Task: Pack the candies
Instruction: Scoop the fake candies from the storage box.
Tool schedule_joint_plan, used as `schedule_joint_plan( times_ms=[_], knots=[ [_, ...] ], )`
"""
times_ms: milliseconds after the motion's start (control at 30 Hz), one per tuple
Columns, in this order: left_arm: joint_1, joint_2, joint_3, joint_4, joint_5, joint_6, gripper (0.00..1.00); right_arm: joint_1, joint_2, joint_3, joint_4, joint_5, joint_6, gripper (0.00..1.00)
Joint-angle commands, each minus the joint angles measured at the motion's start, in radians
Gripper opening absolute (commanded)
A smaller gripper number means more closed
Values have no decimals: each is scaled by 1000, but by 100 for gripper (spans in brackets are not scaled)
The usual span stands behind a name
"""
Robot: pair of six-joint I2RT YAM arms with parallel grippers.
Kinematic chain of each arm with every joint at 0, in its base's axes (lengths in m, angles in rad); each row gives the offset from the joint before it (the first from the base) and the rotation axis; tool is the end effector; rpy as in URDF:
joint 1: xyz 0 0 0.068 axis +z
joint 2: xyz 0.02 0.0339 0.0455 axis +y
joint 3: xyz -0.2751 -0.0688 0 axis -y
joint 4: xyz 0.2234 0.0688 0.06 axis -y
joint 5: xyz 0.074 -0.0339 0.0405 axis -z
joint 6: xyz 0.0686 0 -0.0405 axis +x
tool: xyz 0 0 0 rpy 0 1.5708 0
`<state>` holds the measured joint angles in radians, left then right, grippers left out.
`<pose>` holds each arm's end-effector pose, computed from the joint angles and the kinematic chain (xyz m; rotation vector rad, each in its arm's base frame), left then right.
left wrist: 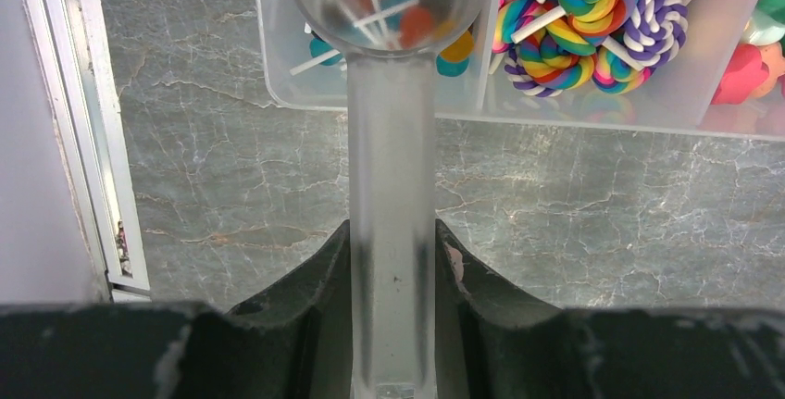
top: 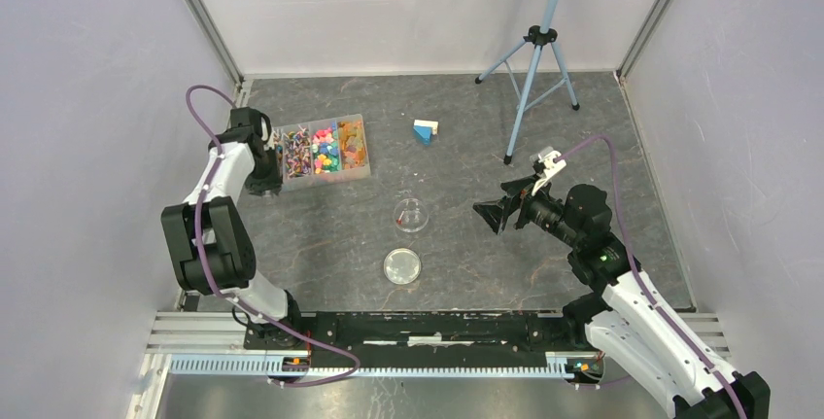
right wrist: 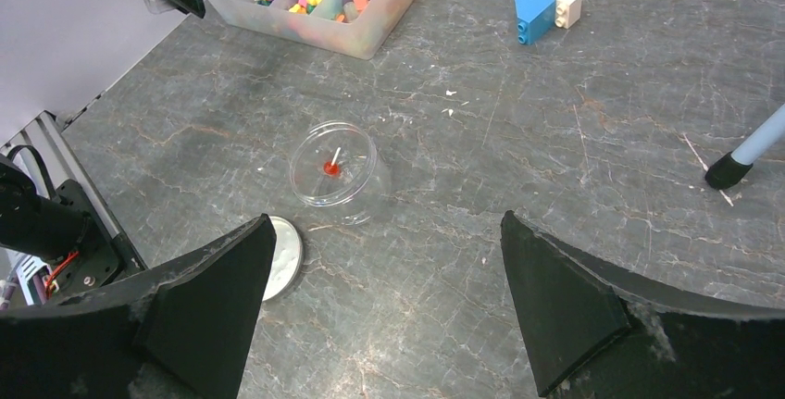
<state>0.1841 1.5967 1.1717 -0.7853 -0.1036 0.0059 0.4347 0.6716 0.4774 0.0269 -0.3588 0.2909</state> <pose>0.2991 0.0629 0.2180 -0.2742 2.7729 0.1920 0.1456 0.0942 0.2774 -0.4005 1.7579 0.8368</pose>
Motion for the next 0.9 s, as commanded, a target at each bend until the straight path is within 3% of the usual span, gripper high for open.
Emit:
schedule_joint_plan(
  times_ms=[0, 867],
  knots=[
    [2, -41, -50, 97, 4, 37, 2, -2, -5, -2, 38, -5, 3, 98],
    [3, -163, -171, 141, 24, 21, 2, -2, -21, 3, 30, -10, 13, 98]
  ],
)
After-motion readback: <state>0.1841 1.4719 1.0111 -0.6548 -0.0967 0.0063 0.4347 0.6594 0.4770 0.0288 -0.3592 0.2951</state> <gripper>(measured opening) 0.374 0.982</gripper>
